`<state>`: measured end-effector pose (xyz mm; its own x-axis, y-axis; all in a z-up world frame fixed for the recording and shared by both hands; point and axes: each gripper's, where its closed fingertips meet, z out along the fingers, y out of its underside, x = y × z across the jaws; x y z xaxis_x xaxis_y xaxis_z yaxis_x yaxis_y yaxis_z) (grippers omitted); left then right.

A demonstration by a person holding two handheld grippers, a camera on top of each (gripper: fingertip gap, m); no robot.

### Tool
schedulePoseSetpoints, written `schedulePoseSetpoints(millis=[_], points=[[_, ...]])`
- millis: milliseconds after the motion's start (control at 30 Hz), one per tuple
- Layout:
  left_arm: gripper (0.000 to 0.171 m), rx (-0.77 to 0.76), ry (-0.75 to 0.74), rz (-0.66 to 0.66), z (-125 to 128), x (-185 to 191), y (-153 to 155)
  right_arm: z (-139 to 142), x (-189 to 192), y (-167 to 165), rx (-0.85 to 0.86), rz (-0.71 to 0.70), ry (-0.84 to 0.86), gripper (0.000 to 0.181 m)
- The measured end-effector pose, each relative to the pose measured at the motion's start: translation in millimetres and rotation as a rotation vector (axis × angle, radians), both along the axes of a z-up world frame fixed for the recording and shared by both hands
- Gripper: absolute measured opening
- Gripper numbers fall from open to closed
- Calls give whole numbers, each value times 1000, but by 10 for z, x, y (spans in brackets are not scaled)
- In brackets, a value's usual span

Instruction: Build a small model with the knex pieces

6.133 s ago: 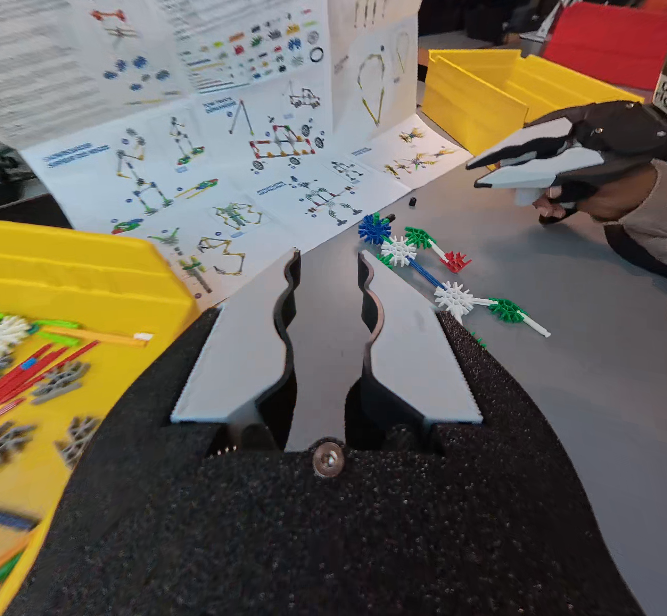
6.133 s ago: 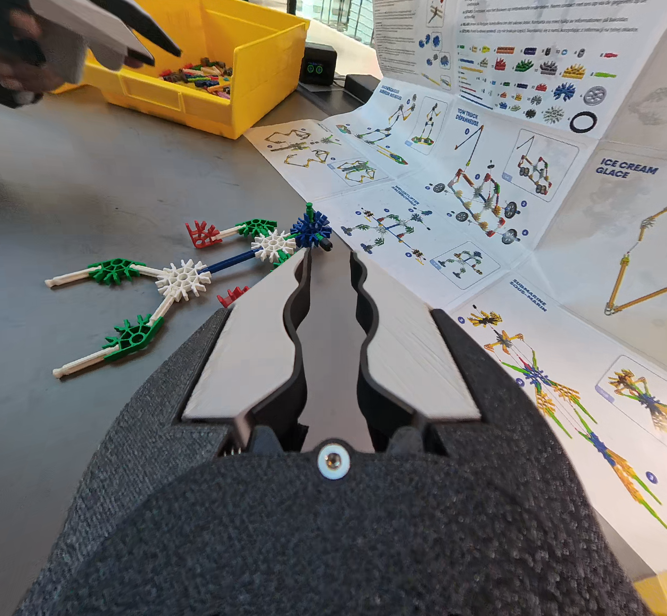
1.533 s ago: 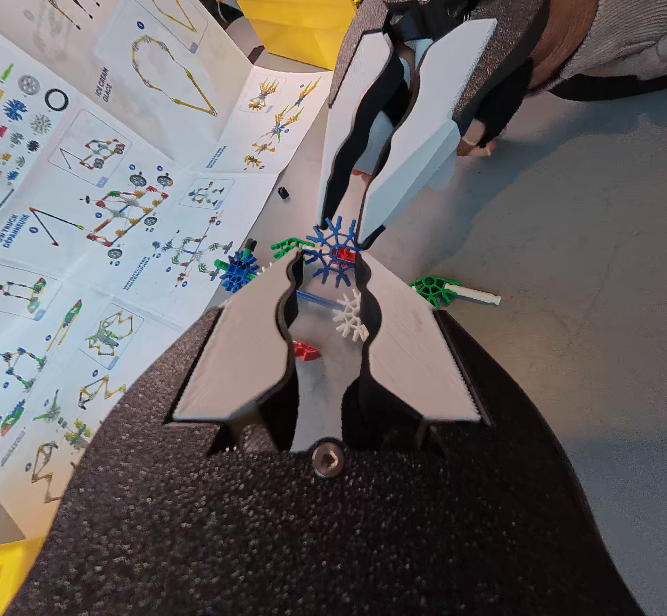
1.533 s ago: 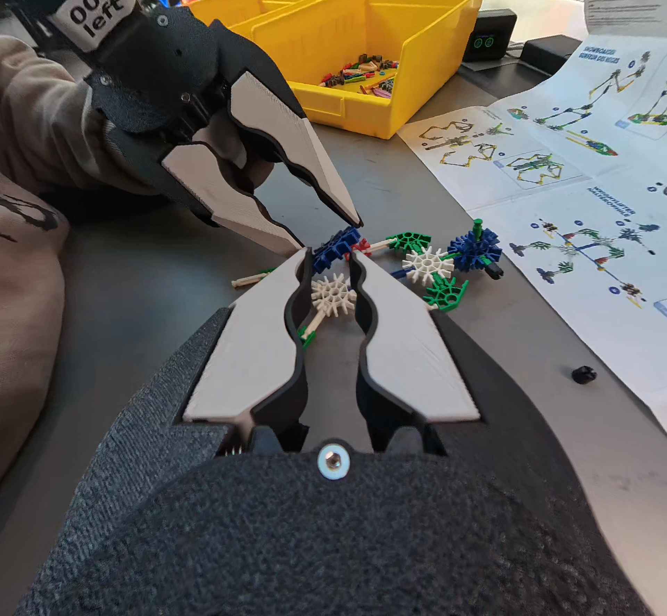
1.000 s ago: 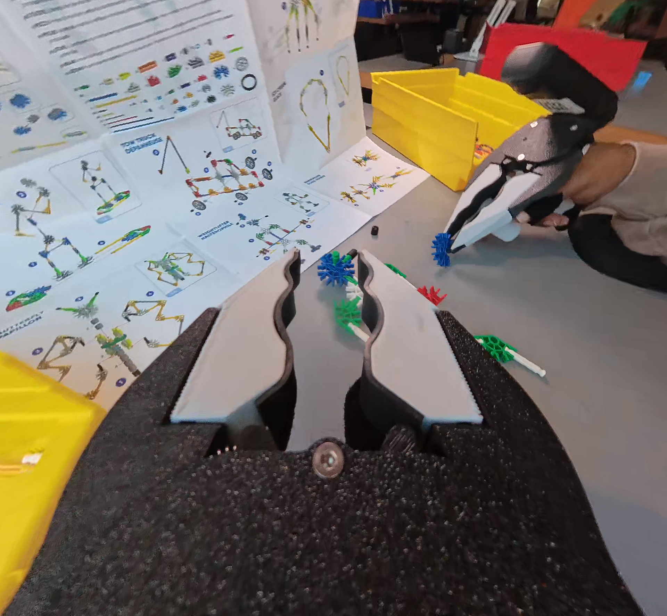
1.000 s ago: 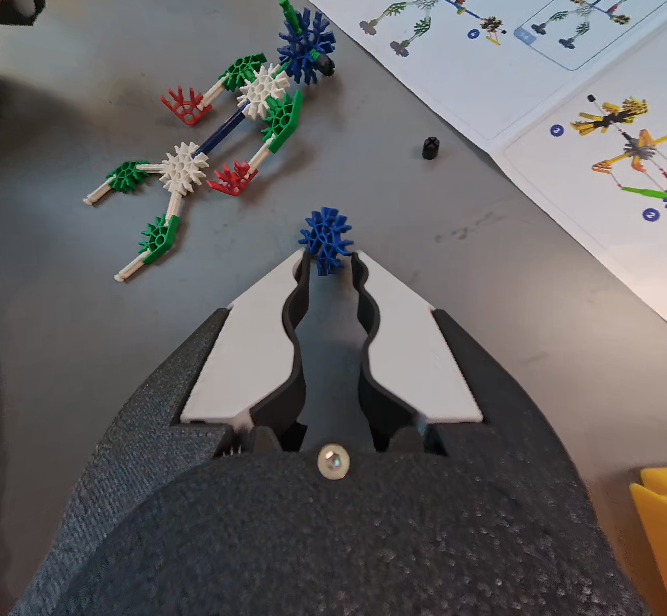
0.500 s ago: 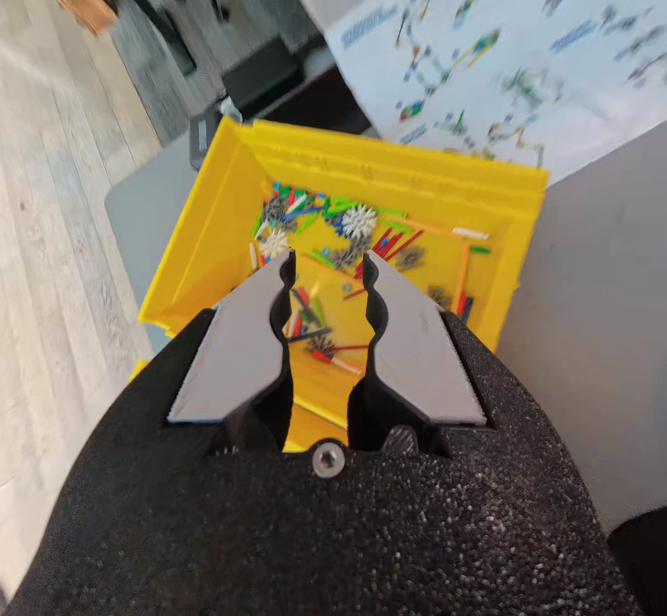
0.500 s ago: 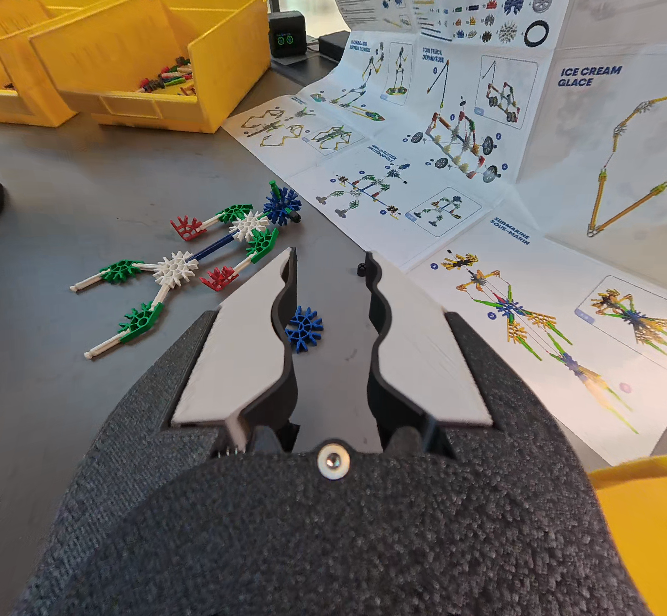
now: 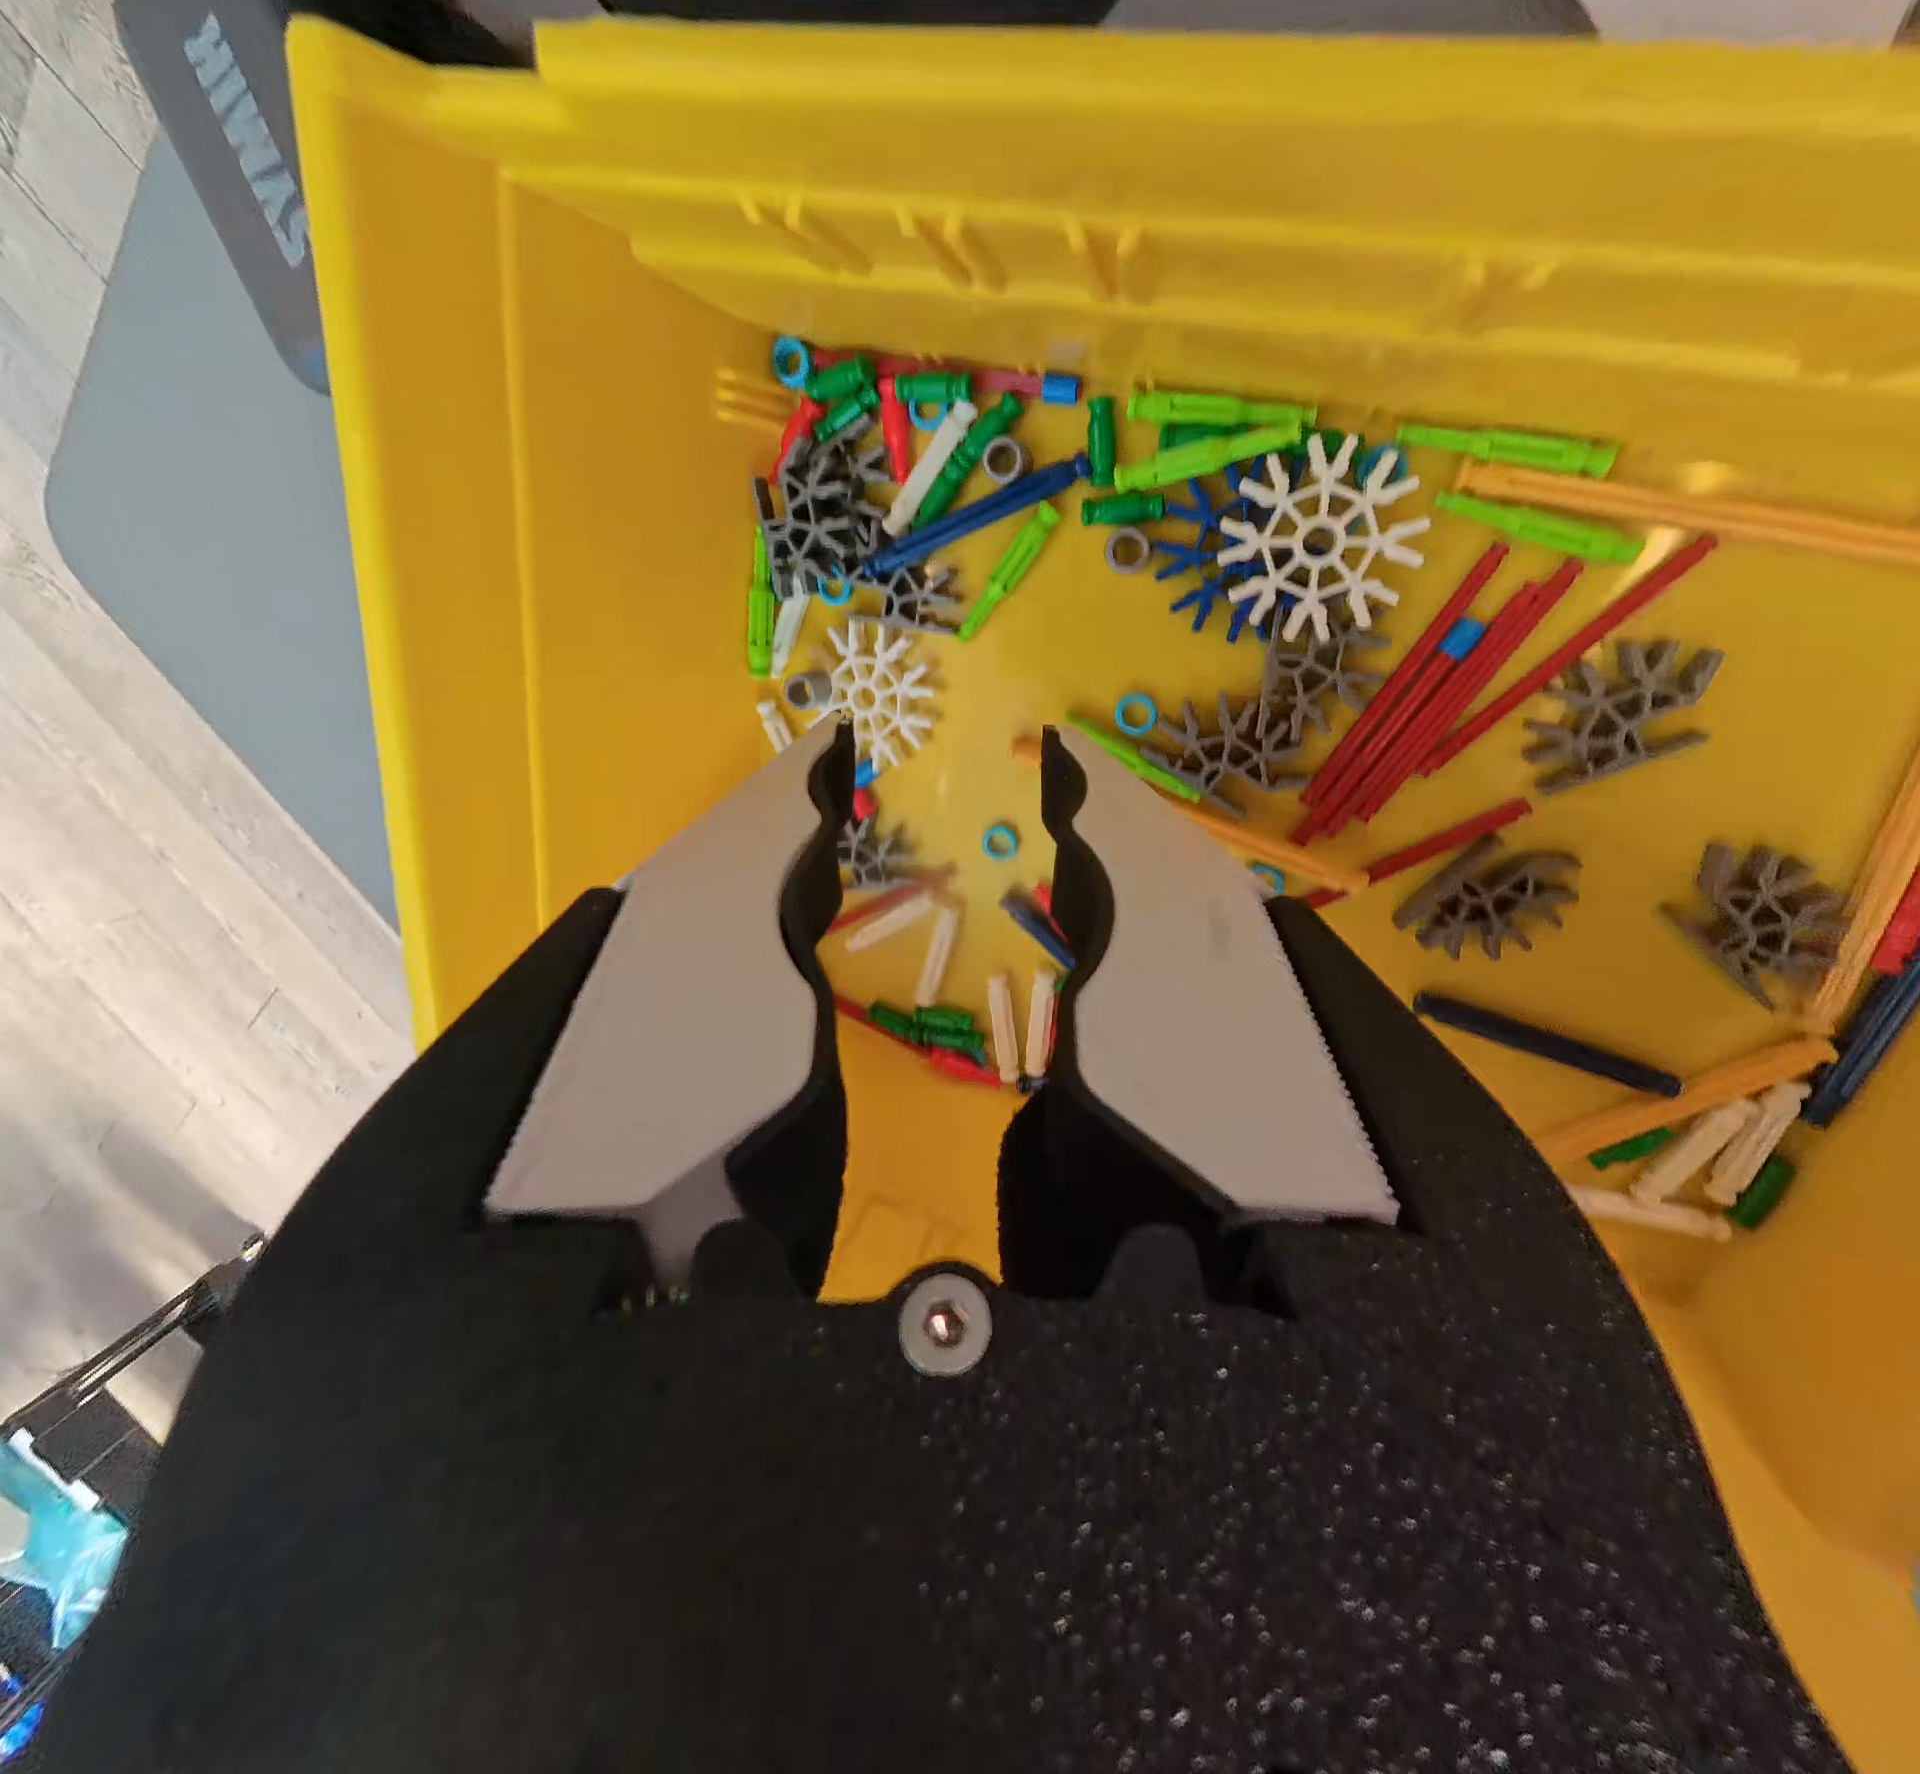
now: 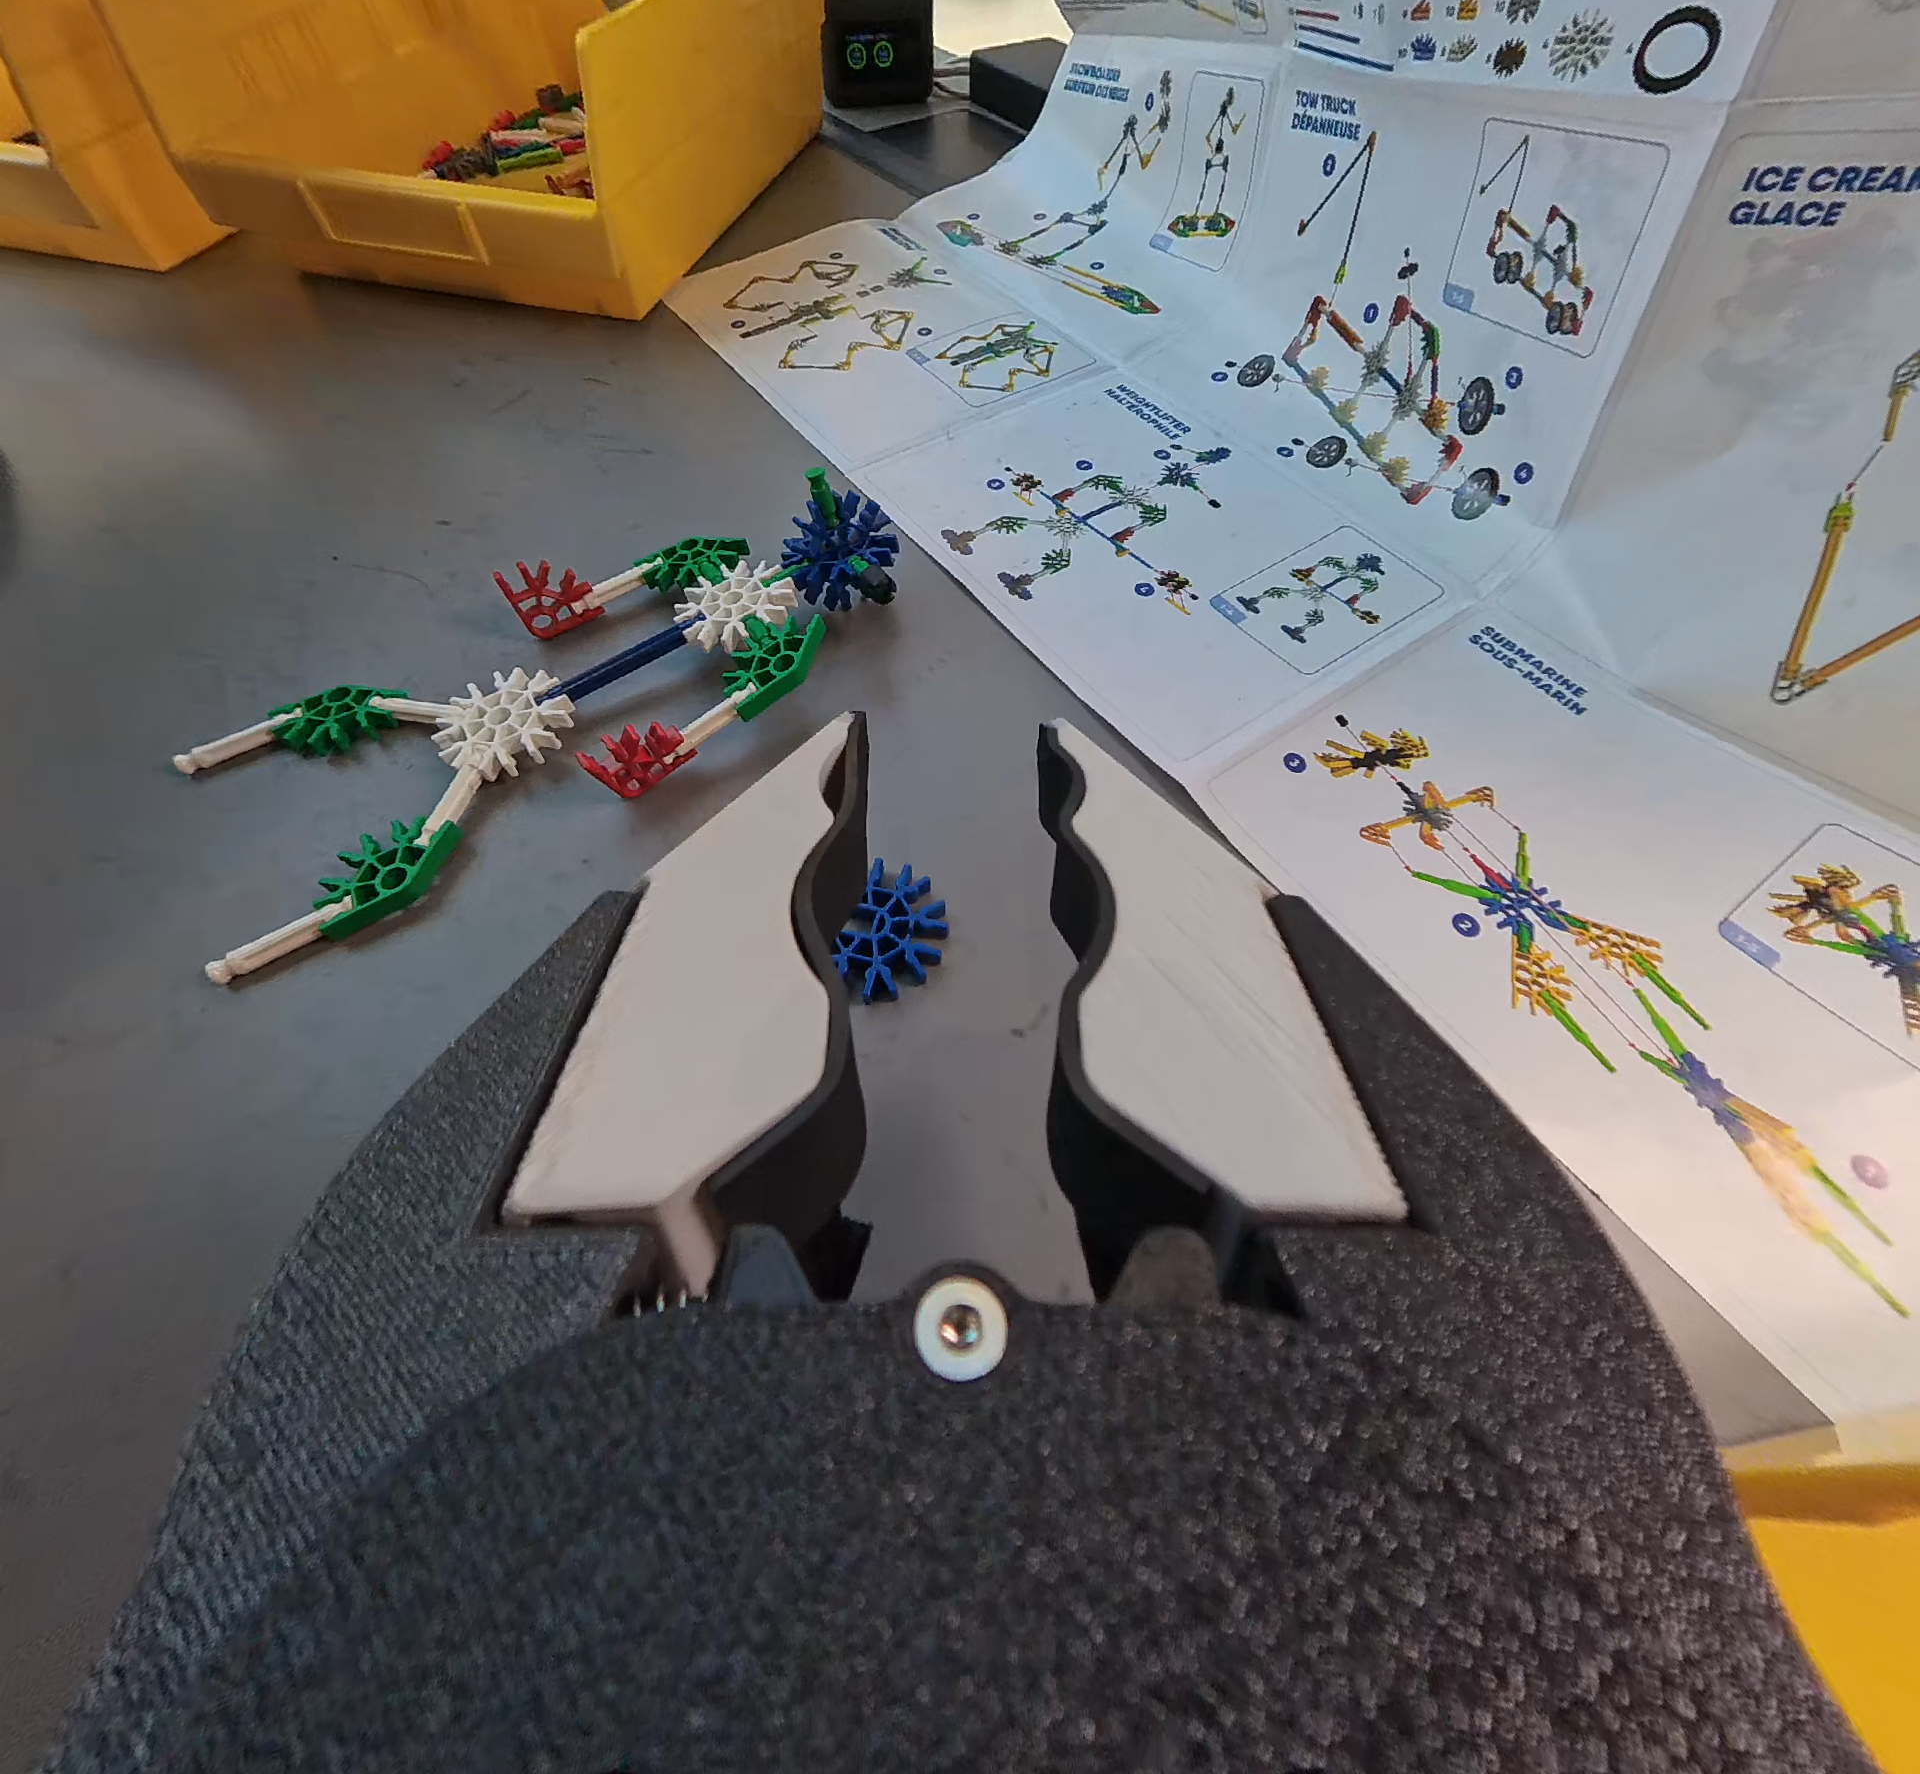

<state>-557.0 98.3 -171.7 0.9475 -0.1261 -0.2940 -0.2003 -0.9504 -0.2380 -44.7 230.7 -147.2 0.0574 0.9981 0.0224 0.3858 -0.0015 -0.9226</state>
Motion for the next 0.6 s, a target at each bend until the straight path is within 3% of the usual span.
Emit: schedulePoseSetpoints(millis=[100,233,333,467,600], points=[[34,35,-34,12,-78,17,211,-21,1,0,5,2,-8,31],[34,-22,-314,-8,-275,428,262,-48,8,8,15,2,-20,30],[29,-60,-396,-71,-350,639,215,-67,10,12,19,3,-28,30],[0,-152,-396,-129,-342,708,-19,-78,8,0,20,9,-34,30],[0,-304,-458,-163,-356,820,-382,-99,1,-30,31,23,-47,30]])
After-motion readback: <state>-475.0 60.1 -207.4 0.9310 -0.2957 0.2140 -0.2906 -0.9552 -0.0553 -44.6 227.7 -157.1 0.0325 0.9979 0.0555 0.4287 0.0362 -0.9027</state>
